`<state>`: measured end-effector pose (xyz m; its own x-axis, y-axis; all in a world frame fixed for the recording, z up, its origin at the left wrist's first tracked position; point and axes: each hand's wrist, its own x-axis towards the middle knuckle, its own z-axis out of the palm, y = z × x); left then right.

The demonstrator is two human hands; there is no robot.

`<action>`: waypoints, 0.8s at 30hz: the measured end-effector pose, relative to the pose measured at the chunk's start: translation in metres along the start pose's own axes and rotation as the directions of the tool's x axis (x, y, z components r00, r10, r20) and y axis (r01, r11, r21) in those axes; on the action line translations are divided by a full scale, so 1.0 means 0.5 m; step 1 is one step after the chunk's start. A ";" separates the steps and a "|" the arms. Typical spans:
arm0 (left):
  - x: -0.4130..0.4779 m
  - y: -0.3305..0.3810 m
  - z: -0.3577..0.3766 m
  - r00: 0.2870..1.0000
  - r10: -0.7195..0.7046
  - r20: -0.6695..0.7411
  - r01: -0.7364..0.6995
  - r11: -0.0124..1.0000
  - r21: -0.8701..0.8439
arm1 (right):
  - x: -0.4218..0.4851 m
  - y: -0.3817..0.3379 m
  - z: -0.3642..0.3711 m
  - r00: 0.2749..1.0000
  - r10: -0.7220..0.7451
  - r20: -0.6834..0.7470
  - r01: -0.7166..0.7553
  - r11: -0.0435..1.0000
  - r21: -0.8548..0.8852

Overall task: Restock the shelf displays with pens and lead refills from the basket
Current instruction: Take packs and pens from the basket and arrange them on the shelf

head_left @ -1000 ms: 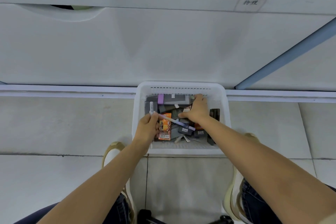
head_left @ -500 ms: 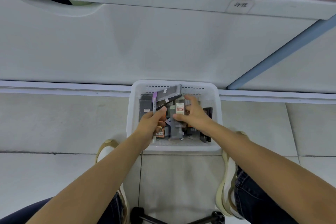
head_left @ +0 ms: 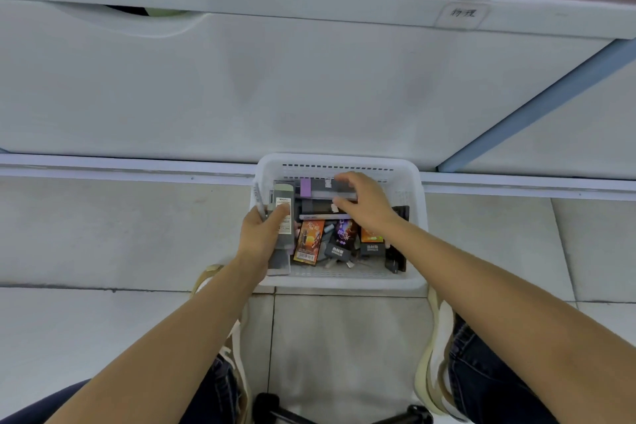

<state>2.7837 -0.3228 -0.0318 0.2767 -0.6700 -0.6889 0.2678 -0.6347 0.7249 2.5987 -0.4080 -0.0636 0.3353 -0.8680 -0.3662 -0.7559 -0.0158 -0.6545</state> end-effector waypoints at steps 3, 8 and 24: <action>0.001 0.009 -0.013 1.000 0.004 0.031 -0.002 0.999 -0.045 | 0.036 0.006 0.022 0.996 0.005 0.087 0.018 0.965 -0.261; 0.007 0.010 -0.025 0.999 0.030 0.041 -0.029 0.999 -0.025 | 0.050 0.004 0.039 0.996 -0.080 0.032 0.086 0.925 -0.370; -0.083 0.160 -0.015 0.949 0.273 0.155 -0.280 0.959 0.030 | -0.047 -0.216 -0.123 0.962 -0.267 0.054 0.183 0.780 0.599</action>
<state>2.8005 -0.3428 0.0547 0.1923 -0.8691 -0.4558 0.1521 -0.4324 0.8887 2.6377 -0.4165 0.0563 0.5550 -0.8040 -0.2134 -0.1913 0.1263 -0.9734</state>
